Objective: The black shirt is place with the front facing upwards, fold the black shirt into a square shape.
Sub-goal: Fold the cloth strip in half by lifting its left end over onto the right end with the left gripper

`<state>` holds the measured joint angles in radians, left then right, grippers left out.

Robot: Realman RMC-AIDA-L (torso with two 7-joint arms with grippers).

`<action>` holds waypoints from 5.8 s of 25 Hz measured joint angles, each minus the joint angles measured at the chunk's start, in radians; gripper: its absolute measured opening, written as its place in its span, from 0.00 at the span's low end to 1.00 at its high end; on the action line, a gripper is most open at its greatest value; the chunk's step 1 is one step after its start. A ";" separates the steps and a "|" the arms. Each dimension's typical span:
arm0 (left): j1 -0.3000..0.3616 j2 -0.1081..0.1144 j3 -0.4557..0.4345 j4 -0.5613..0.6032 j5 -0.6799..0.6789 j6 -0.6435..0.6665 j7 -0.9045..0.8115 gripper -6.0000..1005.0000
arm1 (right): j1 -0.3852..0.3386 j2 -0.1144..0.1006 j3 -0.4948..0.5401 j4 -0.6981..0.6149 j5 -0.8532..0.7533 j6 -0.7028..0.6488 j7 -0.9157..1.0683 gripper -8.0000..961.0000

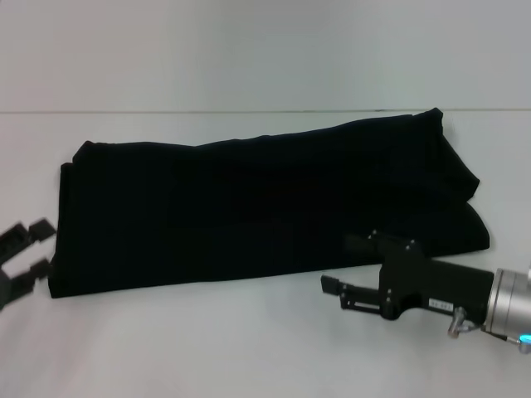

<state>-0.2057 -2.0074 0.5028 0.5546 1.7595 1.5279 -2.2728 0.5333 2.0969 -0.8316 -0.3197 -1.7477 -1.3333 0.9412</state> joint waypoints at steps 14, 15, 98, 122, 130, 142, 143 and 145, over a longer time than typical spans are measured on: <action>-0.021 0.005 -0.002 0.001 0.147 -0.124 -0.192 0.89 | -0.001 0.001 0.004 0.038 0.005 0.043 -0.066 0.87; -0.025 0.005 -0.001 -0.001 0.148 -0.134 -0.195 0.89 | 0.000 0.002 0.005 0.040 0.005 0.045 -0.069 0.87; -0.183 0.029 0.030 -0.017 0.252 -0.345 -0.211 0.03 | 0.018 0.005 0.006 0.062 0.067 0.056 -0.075 0.87; -0.293 0.076 -0.125 0.031 0.131 -0.158 -0.174 0.03 | -0.067 -0.002 0.111 0.064 0.128 0.112 -0.064 0.87; -0.567 -0.036 -0.014 0.052 0.106 -0.099 -0.120 0.03 | -0.122 -0.003 0.148 0.064 0.129 0.099 -0.064 0.87; -0.760 -0.166 0.423 -0.464 -0.104 -0.365 0.242 0.03 | -0.163 -0.003 0.157 0.064 0.126 0.100 -0.062 0.87; -0.756 -0.166 0.418 -0.485 -0.112 -0.370 0.263 0.03 | -0.164 -0.003 0.158 0.065 0.126 0.103 -0.062 0.87; -0.736 -0.166 0.413 -0.497 -0.121 -0.371 0.281 0.03 | -0.162 -0.003 0.158 0.066 0.126 0.111 -0.062 0.87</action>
<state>-0.9418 -2.1738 0.9161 0.0579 1.6387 1.1568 -1.9921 0.3713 2.0937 -0.6733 -0.2537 -1.6212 -1.2225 0.8790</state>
